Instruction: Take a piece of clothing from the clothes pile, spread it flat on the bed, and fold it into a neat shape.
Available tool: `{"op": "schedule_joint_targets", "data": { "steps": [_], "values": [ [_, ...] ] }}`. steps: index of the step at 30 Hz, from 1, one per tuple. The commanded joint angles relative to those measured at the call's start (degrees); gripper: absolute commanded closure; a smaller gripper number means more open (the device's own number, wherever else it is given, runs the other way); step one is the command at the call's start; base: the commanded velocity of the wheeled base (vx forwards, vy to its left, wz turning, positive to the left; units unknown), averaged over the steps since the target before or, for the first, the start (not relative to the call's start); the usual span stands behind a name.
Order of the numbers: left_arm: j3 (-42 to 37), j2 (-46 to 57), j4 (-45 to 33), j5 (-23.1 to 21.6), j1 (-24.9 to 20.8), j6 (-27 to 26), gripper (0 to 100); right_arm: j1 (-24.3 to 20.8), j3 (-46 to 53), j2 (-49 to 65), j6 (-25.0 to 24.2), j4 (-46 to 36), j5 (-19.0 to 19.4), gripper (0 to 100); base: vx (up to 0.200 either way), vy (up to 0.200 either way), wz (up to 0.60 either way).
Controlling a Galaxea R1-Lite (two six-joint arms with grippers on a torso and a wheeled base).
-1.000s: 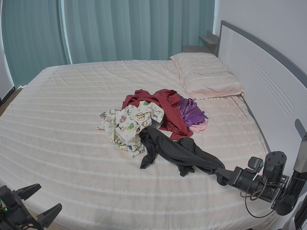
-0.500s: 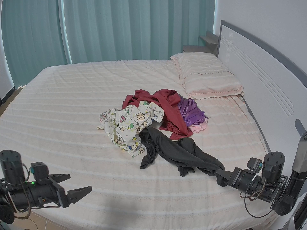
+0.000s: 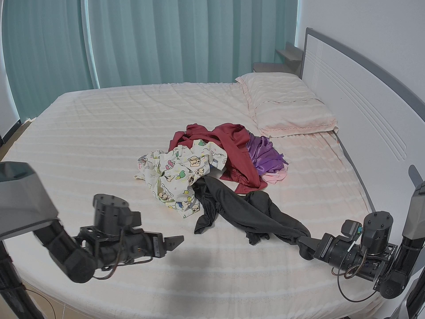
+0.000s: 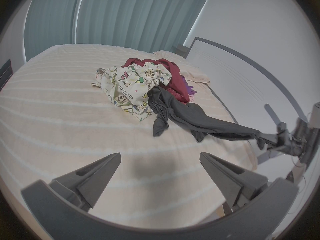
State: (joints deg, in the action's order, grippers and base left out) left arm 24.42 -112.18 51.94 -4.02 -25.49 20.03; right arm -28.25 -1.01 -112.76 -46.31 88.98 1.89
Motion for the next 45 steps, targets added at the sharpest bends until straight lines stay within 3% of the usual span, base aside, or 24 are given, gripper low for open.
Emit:
{"op": "schedule_joint_targets", "data": {
  "steps": [1,5,18,22,31,45],
  "values": [
    [13.1,-19.0,3.5,4.7,-3.7,2.9,0,-0.1,1.0,-0.6,0.0,0.6,0.0,100,0.0,0.0,0.0],
    [20.2,-24.8,3.5,7.8,-4.3,3.1,0,-0.1,1.0,0.1,0.1,0.7,-0.3,100,0.0,0.0,0.0],
    [32.6,-31.6,2.6,10.1,-5.2,3.2,0,-0.3,1.0,0.6,0.3,0.7,-0.6,100,0.0,0.0,0.0],
    [34.8,-32.8,2.3,9.5,-5.4,3.2,0,-0.3,1.0,1.4,0.3,0.7,-0.7,100,0.0,0.0,0.0],
    [40.7,-33.3,-8.3,9.5,-6.4,3.6,0,-3.3,1.0,3.2,0.2,0.6,-3.1,100,0.0,0.0,0.0],
    [45.5,-34.8,-10.6,9.9,-6.4,3.1,0,-4.3,1.0,3.3,0.1,0.6,-3.4,100,0.0,0.0,0.0]
  ]
}}
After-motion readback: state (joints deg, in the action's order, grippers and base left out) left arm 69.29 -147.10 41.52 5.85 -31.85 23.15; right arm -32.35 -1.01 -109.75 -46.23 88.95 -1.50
